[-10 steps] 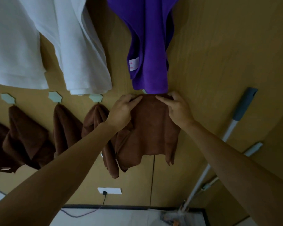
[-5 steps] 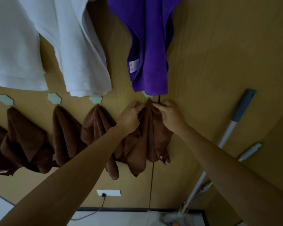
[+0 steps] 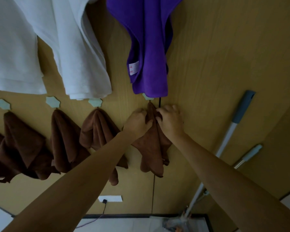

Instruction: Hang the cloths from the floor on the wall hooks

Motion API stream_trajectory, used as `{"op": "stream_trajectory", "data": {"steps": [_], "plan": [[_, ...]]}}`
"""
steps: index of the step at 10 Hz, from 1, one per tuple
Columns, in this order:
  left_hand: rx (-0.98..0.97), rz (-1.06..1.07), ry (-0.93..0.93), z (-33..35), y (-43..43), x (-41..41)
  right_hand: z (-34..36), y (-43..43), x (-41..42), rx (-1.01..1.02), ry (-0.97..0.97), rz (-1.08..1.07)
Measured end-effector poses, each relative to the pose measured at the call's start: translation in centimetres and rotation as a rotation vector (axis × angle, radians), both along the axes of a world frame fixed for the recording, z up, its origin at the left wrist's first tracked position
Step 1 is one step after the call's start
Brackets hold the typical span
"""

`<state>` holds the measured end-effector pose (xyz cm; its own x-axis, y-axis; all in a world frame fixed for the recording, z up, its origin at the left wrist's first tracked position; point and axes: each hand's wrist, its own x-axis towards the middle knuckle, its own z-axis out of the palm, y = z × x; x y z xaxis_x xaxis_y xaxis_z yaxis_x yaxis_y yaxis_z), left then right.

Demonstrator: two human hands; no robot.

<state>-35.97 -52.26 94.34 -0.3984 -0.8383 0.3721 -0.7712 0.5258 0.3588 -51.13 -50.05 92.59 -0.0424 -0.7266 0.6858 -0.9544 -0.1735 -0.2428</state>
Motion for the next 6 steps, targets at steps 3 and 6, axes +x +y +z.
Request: {"op": "stream_trajectory", "data": {"steps": [3,6], "plan": [[0.21,-0.032,0.056,-0.1,1.5,0.9,-0.5,1.0,0.2,0.355,-0.294,0.145],[-0.095,0.128,-0.222,-1.2,3.0,2.7,-0.9,2.3,0.4,0.228,-0.268,0.181]]}}
